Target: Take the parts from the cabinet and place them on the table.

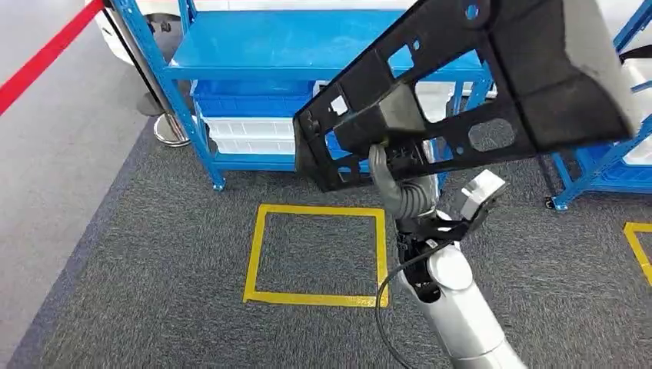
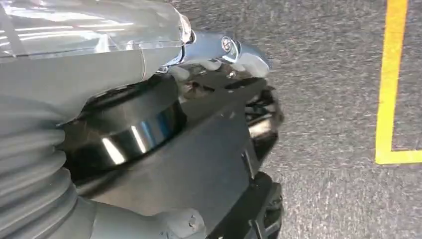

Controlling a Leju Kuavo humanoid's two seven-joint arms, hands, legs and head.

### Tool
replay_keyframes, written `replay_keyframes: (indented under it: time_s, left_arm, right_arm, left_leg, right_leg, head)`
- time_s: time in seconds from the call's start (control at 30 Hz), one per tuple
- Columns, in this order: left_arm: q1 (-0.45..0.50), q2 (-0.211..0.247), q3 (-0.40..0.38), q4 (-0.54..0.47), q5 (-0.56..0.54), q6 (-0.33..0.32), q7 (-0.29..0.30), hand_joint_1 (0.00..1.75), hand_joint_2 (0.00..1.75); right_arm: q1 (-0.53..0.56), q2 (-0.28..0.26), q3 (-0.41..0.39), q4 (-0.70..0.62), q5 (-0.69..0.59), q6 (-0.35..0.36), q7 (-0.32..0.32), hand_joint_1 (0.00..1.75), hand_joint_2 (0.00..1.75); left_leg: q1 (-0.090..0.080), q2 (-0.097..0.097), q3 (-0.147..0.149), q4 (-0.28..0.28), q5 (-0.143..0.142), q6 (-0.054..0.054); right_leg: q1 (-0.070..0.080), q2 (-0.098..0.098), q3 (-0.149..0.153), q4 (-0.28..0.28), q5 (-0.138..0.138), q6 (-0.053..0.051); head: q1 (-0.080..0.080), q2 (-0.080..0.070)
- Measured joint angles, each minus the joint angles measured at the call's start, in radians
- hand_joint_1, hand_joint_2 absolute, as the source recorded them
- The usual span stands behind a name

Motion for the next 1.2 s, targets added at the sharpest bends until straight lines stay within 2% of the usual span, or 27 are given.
replay_keyframes:
  time_s: [0.03,0.1,0.13,0.17,0.2,0.23,0.33,0.37,0.4,0.43,0.47,0.53,0.57,0.6,0.63,0.7,0.73,0.83,0.87,0.9,0.93,1.0,1.03,1.07,1.1,1.13,1.2]
  left_arm:
    - [0.000,0.000,0.000,0.000,-0.002,0.000,0.000,0.00,1.75]
    - [0.000,0.000,0.000,0.000,-0.002,0.000,0.000,0.00,1.75]
    - [0.000,0.001,0.000,0.000,-0.003,-0.001,0.000,0.00,1.75]
    - [0.000,0.001,0.000,0.000,-0.003,0.000,0.000,0.00,1.75]
    - [0.000,0.001,0.000,0.000,-0.005,0.000,0.000,0.00,1.75]
    - [-0.001,0.002,0.000,0.000,-0.005,0.000,0.000,0.00,1.75]
    - [0.001,0.002,0.000,0.000,-0.005,0.000,0.000,0.00,1.75]
    - [0.002,0.002,-0.001,0.000,-0.005,0.000,0.000,0.00,1.75]
    - [0.003,0.002,-0.001,0.000,-0.005,0.000,0.000,0.00,1.75]
    - [0.001,0.002,-0.001,0.000,-0.005,0.000,0.000,0.00,1.75]
    - [0.000,0.002,0.000,0.000,-0.005,0.001,-0.001,0.00,1.75]
    - [-0.001,0.002,-0.001,0.000,-0.005,0.004,-0.002,0.00,1.75]
    - [0.001,0.002,0.000,0.000,-0.001,0.017,-0.004,0.00,1.75]
    - [0.004,-0.004,0.000,0.000,0.005,0.035,-0.005,0.00,1.75]
    - [0.005,-0.013,0.001,0.000,0.010,0.056,-0.005,0.00,1.75]
    - [0.007,-0.029,0.002,0.000,0.010,0.069,-0.005,0.00,1.75]
    - [0.009,-0.035,0.002,0.000,0.010,0.077,-0.005,0.00,1.75]
    - [0.010,-0.040,0.005,0.000,0.013,0.081,-0.004,0.00,1.75]
    - [0.010,-0.040,0.006,0.000,0.014,0.082,-0.004,0.00,1.75]
    - [0.010,-0.039,0.007,0.000,0.014,0.082,-0.004,0.00,1.75]
    - [0.010,-0.040,0.007,0.000,0.014,0.082,-0.004,0.00,1.75]
    - [0.009,-0.040,0.008,0.000,0.015,0.083,-0.004,0.00,1.75]
    - [0.008,-0.039,0.009,0.000,0.015,0.082,-0.004,0.00,1.75]
    - [0.008,-0.039,0.010,0.000,0.015,0.082,-0.004,0.00,1.75]
    - [0.008,-0.039,0.011,0.000,0.015,0.082,-0.004,0.00,1.75]
    - [0.009,-0.038,0.013,0.000,0.015,0.081,-0.004,0.00,1.75]
    - [0.010,-0.038,0.015,0.000,0.016,0.079,-0.005,0.00,1.75]
  right_arm:
    - [0.000,0.001,0.000,0.002,0.002,-0.003,0.000,1.75,1.75]
    - [0.001,0.003,0.000,0.004,0.003,-0.010,0.000,1.75,1.75]
    - [0.001,0.003,0.000,0.004,0.007,-0.015,-0.001,1.75,1.75]
    - [0.001,0.004,0.000,0.004,0.011,-0.017,-0.002,1.75,1.75]
    - [0.001,0.006,0.000,0.003,0.017,-0.019,-0.004,1.75,1.75]
    - [0.000,0.007,0.000,0.003,0.021,-0.021,-0.007,1.75,1.75]
    - [0.004,0.011,0.000,0.003,0.029,-0.033,-0.015,1.75,1.75]
    - [0.006,0.011,0.000,0.003,0.032,-0.035,-0.016,1.75,1.75]
    - [0.008,0.011,0.000,0.003,0.036,-0.038,-0.021,1.75,1.75]
    - [0.008,0.011,-0.001,0.003,0.040,-0.044,-0.026,1.75,1.75]
    - [0.010,0.011,-0.001,0.003,0.043,-0.052,-0.032,1.75,1.75]
    - [0.028,0.011,-0.002,0.002,0.052,-0.063,-0.044,1.75,1.75]
    - [0.041,0.011,-0.003,0.000,0.056,-0.070,-0.053,1.75,1.75]
    - [0.058,0.011,-0.008,-0.007,0.060,-0.074,-0.063,1.75,1.75]
    - [0.080,0.011,-0.017,-0.020,0.064,-0.077,-0.078,1.75,1.75]
    - [0.103,0.011,-0.031,-0.039,0.070,-0.084,-0.094,1.75,1.75]
    - [0.111,0.011,-0.038,-0.048,0.074,-0.084,-0.102,1.75,1.75]
    - [0.154,0.011,-0.057,-0.076,0.083,-0.088,-0.118,1.75,1.75]
    - [0.163,0.011,-0.061,-0.080,0.085,-0.088,-0.119,1.75,1.75]
    - [0.167,0.013,-0.063,-0.083,0.086,-0.088,-0.120,1.75,1.75]
    - [0.171,0.014,-0.066,-0.088,0.086,-0.088,-0.121,1.75,1.75]
    - [0.176,0.016,-0.069,-0.095,0.087,-0.088,-0.122,1.75,1.75]
    - [0.180,0.017,-0.071,-0.097,0.087,-0.088,-0.122,1.75,1.75]
    - [0.185,0.017,-0.072,-0.100,0.088,-0.089,-0.125,1.75,1.75]
    - [0.189,0.018,-0.074,-0.101,0.089,-0.089,-0.127,1.75,1.75]
    - [0.198,0.019,-0.078,-0.107,0.089,-0.090,-0.135,1.75,1.75]
    - [0.213,0.021,-0.087,-0.125,0.088,-0.090,-0.148,1.75,1.75]
  left_leg:
    - [0.001,0.000,-0.009,0.062,-0.020,-0.002]
    - [0.001,0.000,0.021,0.055,0.004,0.000]
    - [0.001,0.000,0.086,-0.028,0.049,0.005]
    - [0.000,-0.001,0.145,-0.112,0.075,0.011]
    - [-0.001,-0.003,0.205,-0.202,0.073,0.020]
    - [-0.008,-0.003,0.235,-0.248,0.057,0.023]
    - [-0.015,-0.005,0.222,-0.256,0.071,0.032]
    - [-0.009,-0.002,0.214,-0.269,0.087,0.041]
    - [-0.004,0.006,0.217,-0.277,0.101,0.047]
    - [-0.004,0.005,0.206,-0.279,0.109,0.053]
    - [-0.004,0.006,0.195,-0.277,0.118,0.059]
    - [-0.006,0.007,0.169,-0.270,0.131,0.061]
    - [-0.006,0.007,0.158,-0.266,0.136,0.061]
    - [-0.006,0.007,0.147,-0.262,0.141,0.060]
    - [-0.006,0.006,0.136,-0.255,0.144,0.059]
    - [-0.006,0.004,0.119,-0.238,0.147,0.055]
    - [-0.010,0.004,0.107,-0.232,0.149,0.049]
    - [-0.009,0.005,0.101,-0.229,0.166,0.030]
    - [-0.012,0.005,0.099,-0.229,0.170,0.024]
    - [-0.009,0.002,0.092,-0.219,0.154,0.021]
    - [-0.009,0.000,0.081,-0.188,0.110,0.013]
    - [-0.005,0.000,0.045,-0.053,0.007,0.005]
    - [-0.005,0.000,0.030,0.017,-0.031,0.001]
    - [-0.005,0.000,0.028,0.056,-0.041,-0.002]
    - [-0.004,0.000,0.039,0.060,-0.031,-0.003]
    - [-0.003,0.000,0.077,0.022,0.007,-0.002]
    - [-0.002,0.000,0.180,-0.124,0.070,0.002]
  right_leg:
    - [0.001,0.000,-0.013,0.001,0.009,0.000]
    - [0.002,-0.001,-0.031,0.002,0.022,0.002]
    - [0.003,0.000,-0.045,0.003,0.033,0.004]
    - [0.003,0.002,-0.051,0.004,0.040,0.007]
    - [0.003,0.002,-0.055,0.004,0.046,0.010]
    - [0.006,0.002,-0.061,0.004,0.051,0.017]
    - [-0.001,0.000,-0.062,-0.007,0.078,0.035]
    - [0.005,0.002,-0.063,-0.013,0.087,0.044]
    - [0.001,0.003,-0.071,-0.001,0.062,0.048]
    - [0.001,0.003,-0.086,0.036,0.014,0.051]
    - [-0.001,0.004,-0.108,0.100,-0.040,0.052]
    - [-0.001,0.005,-0.155,0.266,-0.128,0.056]
    - [-0.001,0.004,-0.157,0.304,-0.129,0.058]
    - [-0.002,0.004,-0.139,0.296,-0.109,0.059]
    - [-0.004,0.004,-0.094,0.243,-0.075,0.060]
    - [-0.008,0.003,0.023,0.074,-0.027,0.058]
    - [-0.002,0.003,0.056,0.022,-0.058,0.054]
    - [0.006,0.006,0.047,0.005,-0.051,0.043]
    - [0.004,0.005,0.044,0.002,-0.045,0.034]
    - [-0.006,-0.001,0.041,-0.005,-0.036,0.024]
    - [-0.006,-0.001,0.033,-0.005,-0.028,0.016]
    - [-0.005,-0.002,0.015,-0.004,-0.014,0.008]
    - [-0.004,-0.003,0.004,-0.004,-0.006,0.007]
    - [-0.004,-0.004,-0.007,-0.003,0.002,0.008]
    - [-0.004,-0.004,-0.014,-0.002,0.008,0.009]
    - [-0.004,-0.004,-0.029,0.000,0.019,0.012]
    - [-0.005,-0.003,-0.048,0.004,0.032,0.019]
  head:
    - [-0.001,0.000]
    - [0.000,0.000]
    - [0.000,0.000]
    - [-0.001,0.000]
    - [0.000,0.000]
    - [0.000,0.000]
    - [-0.004,0.000]
    - [-0.002,0.000]
    - [-0.003,0.000]
    - [0.001,0.000]
    - [0.004,0.000]
    - [0.005,0.000]
    - [0.005,0.000]
    - [0.004,0.000]
    - [0.006,0.000]
    - [0.006,0.000]
    - [0.006,0.000]
    - [0.005,0.000]
    - [0.004,0.000]
    - [0.007,0.000]
    - [0.002,0.000]
    - [-0.005,0.000]
    - [-0.004,0.000]
    - [-0.005,0.000]
    - [-0.005,0.000]
    - [-0.005,0.000]
    - [-0.005,0.000]
